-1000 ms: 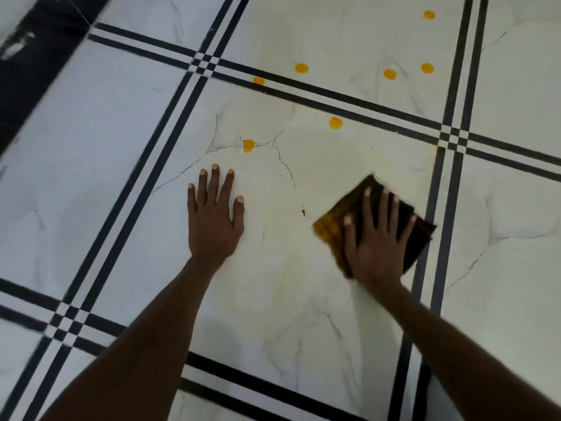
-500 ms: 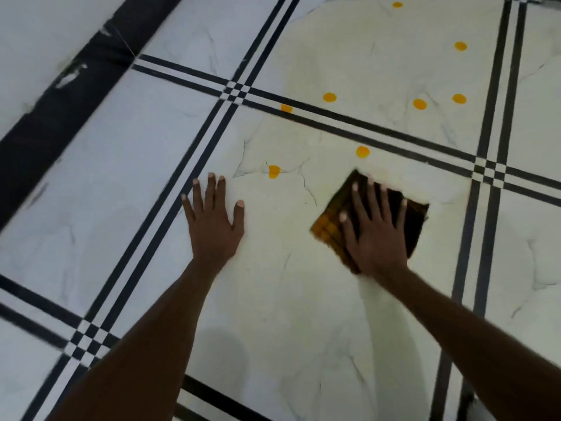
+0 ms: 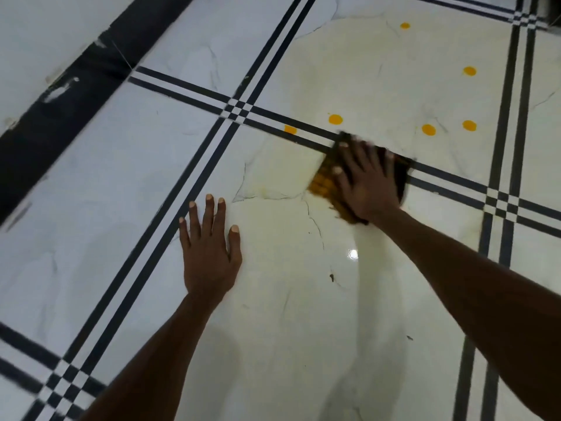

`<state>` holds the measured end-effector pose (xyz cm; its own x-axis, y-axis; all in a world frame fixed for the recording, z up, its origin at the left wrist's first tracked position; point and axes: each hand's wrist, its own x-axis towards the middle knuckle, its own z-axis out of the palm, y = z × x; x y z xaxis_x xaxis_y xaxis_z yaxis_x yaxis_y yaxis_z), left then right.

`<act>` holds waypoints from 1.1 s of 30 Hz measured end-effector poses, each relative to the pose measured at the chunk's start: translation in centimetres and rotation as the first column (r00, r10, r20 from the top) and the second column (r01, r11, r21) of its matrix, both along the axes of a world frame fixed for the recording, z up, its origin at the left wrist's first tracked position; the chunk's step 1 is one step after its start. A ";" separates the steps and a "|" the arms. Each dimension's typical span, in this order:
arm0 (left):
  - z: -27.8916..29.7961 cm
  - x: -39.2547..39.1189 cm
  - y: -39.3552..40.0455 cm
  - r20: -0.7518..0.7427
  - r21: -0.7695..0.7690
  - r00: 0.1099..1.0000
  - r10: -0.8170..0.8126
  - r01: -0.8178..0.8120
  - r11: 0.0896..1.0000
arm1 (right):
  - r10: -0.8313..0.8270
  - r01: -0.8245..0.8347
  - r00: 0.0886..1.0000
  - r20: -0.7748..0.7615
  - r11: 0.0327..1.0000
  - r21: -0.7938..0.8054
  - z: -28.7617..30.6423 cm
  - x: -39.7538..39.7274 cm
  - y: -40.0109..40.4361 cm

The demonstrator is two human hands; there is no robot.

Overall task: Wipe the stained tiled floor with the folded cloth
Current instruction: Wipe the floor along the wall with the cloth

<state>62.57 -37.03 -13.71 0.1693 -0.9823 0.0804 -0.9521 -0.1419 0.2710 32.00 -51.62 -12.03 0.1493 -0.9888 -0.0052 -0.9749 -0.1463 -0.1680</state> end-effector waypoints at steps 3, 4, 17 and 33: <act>0.0 -0.2 -0.1 0.034 0.020 0.999 -0.010 0.009 1.000 | -0.153 0.154 0.988 -0.008 0.988 0.013 0.6 -0.5 8.0; 0.1 -0.3 -0.1 0.042 0.027 0.999 -0.004 0.003 1.000 | -0.070 0.070 0.997 -0.016 0.997 0.027 0.6 1.4 11.2; 0.0 -0.1 -0.2 0.040 0.031 0.999 0.001 -0.002 1.000 | 0.121 -0.122 0.992 0.032 0.992 0.021 0.6 3.5 -7.1; 0.1 -0.3 -0.2 0.045 0.038 0.999 0.008 -0.010 0.999 | 0.029 -0.029 1.000 0.002 1.000 -0.012 -0.1 0.9 -7.5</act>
<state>62.27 -37.25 -13.60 0.1752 -0.9832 0.0507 -0.9617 -0.1599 0.2227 32.94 -59.08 -12.15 0.1776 -0.9841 0.0064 -0.9699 -0.1761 -0.1681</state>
